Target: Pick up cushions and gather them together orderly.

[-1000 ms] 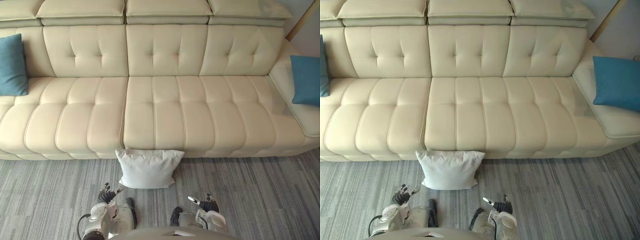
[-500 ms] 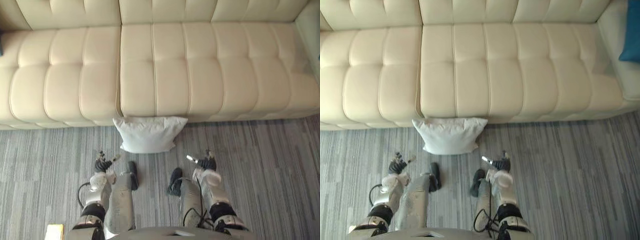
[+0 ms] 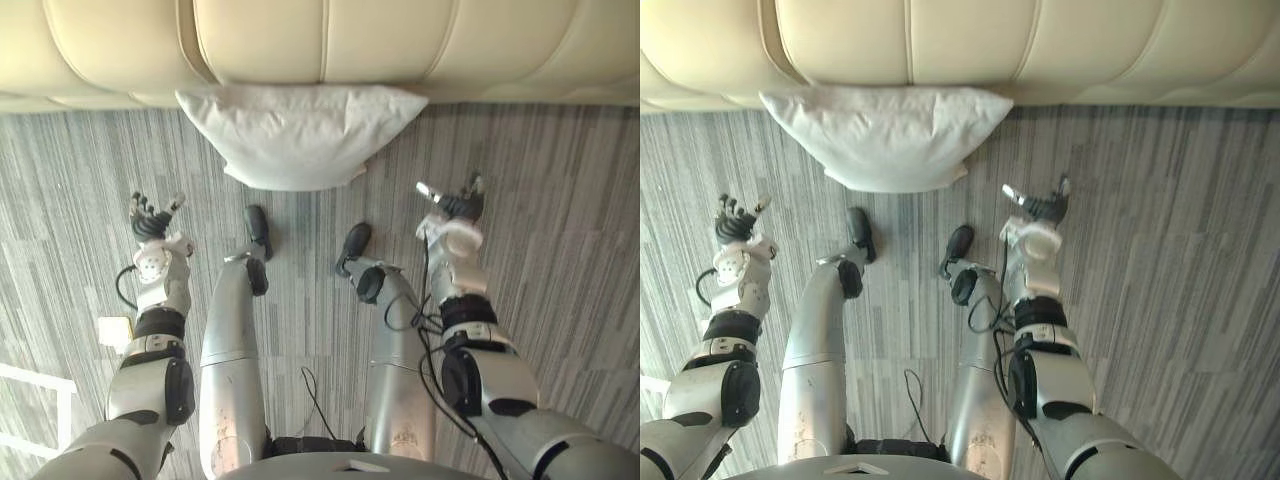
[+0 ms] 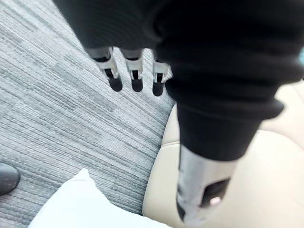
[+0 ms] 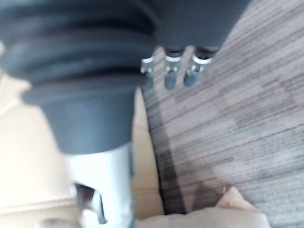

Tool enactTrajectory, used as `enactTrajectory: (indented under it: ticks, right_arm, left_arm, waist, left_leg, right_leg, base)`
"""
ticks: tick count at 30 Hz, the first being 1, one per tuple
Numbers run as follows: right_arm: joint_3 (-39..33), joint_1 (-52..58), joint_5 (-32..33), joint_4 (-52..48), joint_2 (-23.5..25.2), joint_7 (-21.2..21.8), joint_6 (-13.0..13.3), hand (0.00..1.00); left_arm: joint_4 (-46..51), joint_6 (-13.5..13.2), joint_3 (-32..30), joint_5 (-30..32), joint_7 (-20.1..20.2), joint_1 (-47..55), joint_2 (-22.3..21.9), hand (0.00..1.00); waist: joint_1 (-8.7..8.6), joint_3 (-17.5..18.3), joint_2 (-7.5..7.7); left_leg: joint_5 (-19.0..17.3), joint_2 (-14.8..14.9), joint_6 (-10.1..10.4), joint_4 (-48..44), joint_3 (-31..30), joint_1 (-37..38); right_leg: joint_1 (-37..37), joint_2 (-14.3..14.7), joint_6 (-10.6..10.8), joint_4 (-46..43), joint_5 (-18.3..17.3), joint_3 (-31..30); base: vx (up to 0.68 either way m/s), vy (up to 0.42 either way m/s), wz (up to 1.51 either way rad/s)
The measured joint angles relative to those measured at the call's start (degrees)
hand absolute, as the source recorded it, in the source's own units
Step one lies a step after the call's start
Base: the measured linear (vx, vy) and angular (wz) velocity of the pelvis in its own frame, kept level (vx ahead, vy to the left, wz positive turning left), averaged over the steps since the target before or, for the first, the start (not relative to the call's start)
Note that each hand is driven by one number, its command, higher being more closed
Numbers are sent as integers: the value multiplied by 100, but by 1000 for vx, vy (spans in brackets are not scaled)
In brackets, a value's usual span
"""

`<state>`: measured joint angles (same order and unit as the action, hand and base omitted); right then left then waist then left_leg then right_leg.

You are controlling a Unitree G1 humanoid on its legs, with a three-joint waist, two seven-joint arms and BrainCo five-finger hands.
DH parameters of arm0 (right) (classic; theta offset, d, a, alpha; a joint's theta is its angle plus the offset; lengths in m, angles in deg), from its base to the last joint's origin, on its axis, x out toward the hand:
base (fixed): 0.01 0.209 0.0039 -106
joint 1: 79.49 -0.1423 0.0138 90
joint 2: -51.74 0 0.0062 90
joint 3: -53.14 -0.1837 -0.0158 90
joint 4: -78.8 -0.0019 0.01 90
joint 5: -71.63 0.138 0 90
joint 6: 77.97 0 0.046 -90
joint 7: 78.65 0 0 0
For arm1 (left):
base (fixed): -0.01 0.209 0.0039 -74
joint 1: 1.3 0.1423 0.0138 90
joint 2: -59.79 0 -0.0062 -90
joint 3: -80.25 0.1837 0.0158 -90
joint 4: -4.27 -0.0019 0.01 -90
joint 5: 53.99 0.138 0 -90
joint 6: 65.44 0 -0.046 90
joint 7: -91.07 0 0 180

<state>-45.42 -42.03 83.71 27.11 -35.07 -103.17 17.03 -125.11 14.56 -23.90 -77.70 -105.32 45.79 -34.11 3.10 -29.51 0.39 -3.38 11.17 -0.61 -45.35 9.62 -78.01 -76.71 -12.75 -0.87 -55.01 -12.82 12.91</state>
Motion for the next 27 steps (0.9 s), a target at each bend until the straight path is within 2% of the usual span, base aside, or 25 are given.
enactTrajectory:
  ticks: [5,6,8,9,15,17,22,27]
  right_arm:
    - [639,-522,-32,-471,74,-127,37,0]
    - [714,-661,-79,-534,89,-184,37,100]
    - [883,-945,-124,-586,150,-244,35,100]
    - [925,-1042,-156,-585,164,-260,26,100]
    - [1067,-1228,-347,-834,305,-633,-25,100]
    - [1069,-1247,-348,-976,291,-704,-25,100]
    - [1087,-1162,-345,-1498,292,-719,-24,100]
    - [1080,-974,-336,-2008,345,-665,236,100]
  left_arm:
    - [242,-31,530,25,-111,-383,-119,0]
    - [287,-34,624,34,-124,-493,-168,0]
    - [284,-37,844,35,-213,-748,-267,0]
    - [286,-38,950,62,-238,-894,-340,100]
    - [440,-33,1086,156,-650,-1258,-413,100]
    - [500,-24,1082,209,-828,-1301,-327,100]
    - [551,5,1080,263,-958,-1310,-46,100]
    - [941,13,1090,378,-975,-1310,-2,100]
  waist:
    - [5,-4,6]
    - [8,-4,6]
    - [0,-4,6]
    - [1,-3,6]
    - [-110,-2,6]
    - [-134,-2,6]
    - [-150,-1,6]
    - [-210,2,7]
  left_leg:
    - [36,41,-11,-168,-14,-454]
    - [64,40,-16,-167,-14,-514]
    - [147,38,-16,-175,-33,-615]
    - [156,37,-6,-180,-56,-639]
    - [199,46,71,-157,-122,-790]
    - [254,64,60,-159,-130,-849]
    - [282,143,88,-190,-150,-879]
    - [314,164,114,-143,-153,-760]
  right_leg:
    - [-468,-42,-41,-271,-63,2]
    - [-536,-49,-62,-298,-50,5]
    - [-631,-52,-71,-381,-45,6]
    - [-649,-44,-71,-400,-45,7]
    - [-815,20,-95,-441,-55,-15]
    - [-894,34,-102,-474,-52,-13]
    - [-915,119,-156,-452,-20,-4]
    - [-789,164,-228,-354,26,-3]
  base:
    - [-48,-9,8]
    - [-32,-5,9]
    - [-30,-6,8]
    - [-32,-6,5]
    - [-46,-5,2]
    - [-50,-17,1]
    - [-39,-20,-7]
    - [-34,-15,-4]
